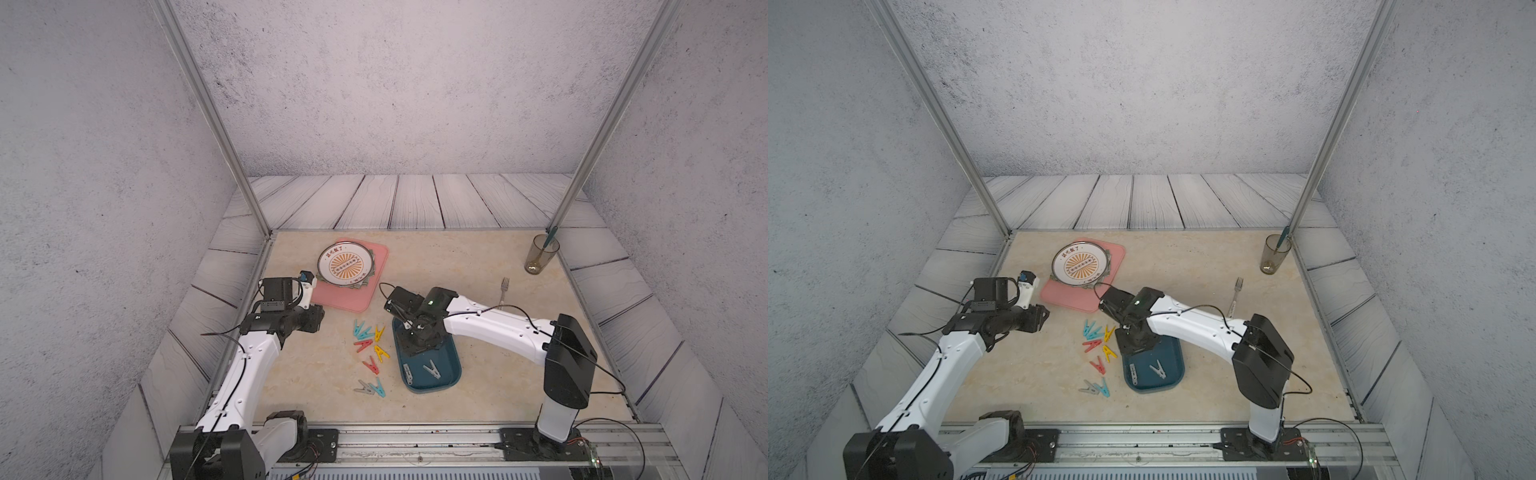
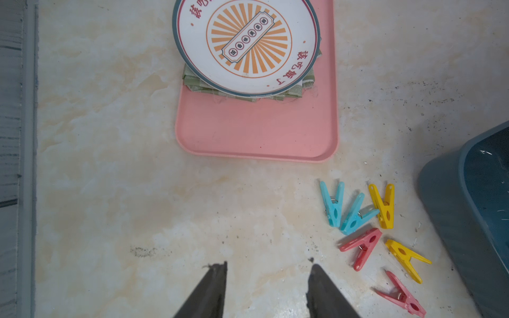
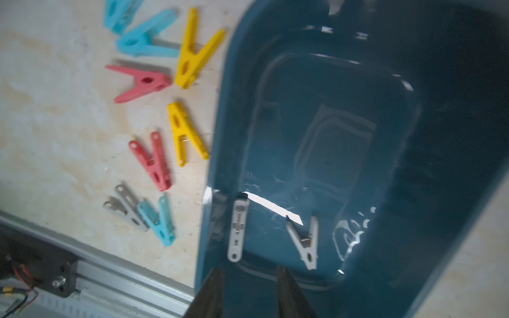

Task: Take the clothespins out of the storage box
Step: Place the clothespin at the center of the board, then pick up the clothespin from the storage box.

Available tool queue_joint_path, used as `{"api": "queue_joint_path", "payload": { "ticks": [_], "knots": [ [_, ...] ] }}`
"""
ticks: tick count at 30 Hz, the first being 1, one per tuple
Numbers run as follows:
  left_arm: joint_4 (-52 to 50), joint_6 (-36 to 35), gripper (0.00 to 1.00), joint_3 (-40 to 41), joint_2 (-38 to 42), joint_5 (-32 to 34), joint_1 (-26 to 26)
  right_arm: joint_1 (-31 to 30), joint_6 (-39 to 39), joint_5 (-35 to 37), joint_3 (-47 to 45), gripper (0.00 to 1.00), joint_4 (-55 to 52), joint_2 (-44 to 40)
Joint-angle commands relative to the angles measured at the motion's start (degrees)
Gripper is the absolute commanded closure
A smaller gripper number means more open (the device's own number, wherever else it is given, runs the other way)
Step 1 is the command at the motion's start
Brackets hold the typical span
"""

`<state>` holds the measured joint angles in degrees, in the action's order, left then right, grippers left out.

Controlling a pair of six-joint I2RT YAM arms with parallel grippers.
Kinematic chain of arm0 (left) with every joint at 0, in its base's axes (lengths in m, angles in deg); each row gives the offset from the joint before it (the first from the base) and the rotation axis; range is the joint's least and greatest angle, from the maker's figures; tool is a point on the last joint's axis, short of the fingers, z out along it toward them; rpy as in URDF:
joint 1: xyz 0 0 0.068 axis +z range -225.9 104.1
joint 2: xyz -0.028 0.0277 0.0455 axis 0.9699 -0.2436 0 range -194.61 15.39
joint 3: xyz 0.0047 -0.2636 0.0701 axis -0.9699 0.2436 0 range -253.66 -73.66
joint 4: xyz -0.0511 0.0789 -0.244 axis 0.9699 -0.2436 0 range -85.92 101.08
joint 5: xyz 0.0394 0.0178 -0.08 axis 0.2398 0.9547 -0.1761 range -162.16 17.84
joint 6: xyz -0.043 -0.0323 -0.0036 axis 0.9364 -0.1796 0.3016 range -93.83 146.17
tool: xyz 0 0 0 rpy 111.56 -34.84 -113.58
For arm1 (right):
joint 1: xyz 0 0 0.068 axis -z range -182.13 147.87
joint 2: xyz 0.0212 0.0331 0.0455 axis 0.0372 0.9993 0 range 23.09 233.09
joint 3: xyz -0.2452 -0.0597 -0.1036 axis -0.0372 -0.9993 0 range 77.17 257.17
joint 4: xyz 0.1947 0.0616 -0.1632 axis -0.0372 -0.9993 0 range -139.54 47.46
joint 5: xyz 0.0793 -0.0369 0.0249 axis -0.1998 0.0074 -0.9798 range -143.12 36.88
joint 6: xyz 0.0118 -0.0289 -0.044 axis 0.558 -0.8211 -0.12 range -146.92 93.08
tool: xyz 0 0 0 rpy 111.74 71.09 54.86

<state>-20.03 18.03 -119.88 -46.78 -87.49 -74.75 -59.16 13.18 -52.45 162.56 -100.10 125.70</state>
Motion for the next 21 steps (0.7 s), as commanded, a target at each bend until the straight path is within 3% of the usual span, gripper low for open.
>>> {"api": "queue_joint_path", "payload": {
  "ticks": [1, 7, 21],
  "knots": [
    [-0.87, -0.47, 0.47, 0.95, 1.0, -0.75, 0.52, 1.45, 0.84, 3.17, -1.89, 0.63, -3.95, -0.8],
    [-1.23, -0.47, 0.47, 0.73, 1.25, -0.91, 0.5, 2.44, -0.62, 5.17, -4.38, 0.62, -4.32, 2.33],
    [-1.32, -0.57, 0.47, 0.95, 1.18, -1.45, 0.56, 2.54, -1.69, -0.58, -11.76, 0.62, 4.96, 8.28]
  ]
}}
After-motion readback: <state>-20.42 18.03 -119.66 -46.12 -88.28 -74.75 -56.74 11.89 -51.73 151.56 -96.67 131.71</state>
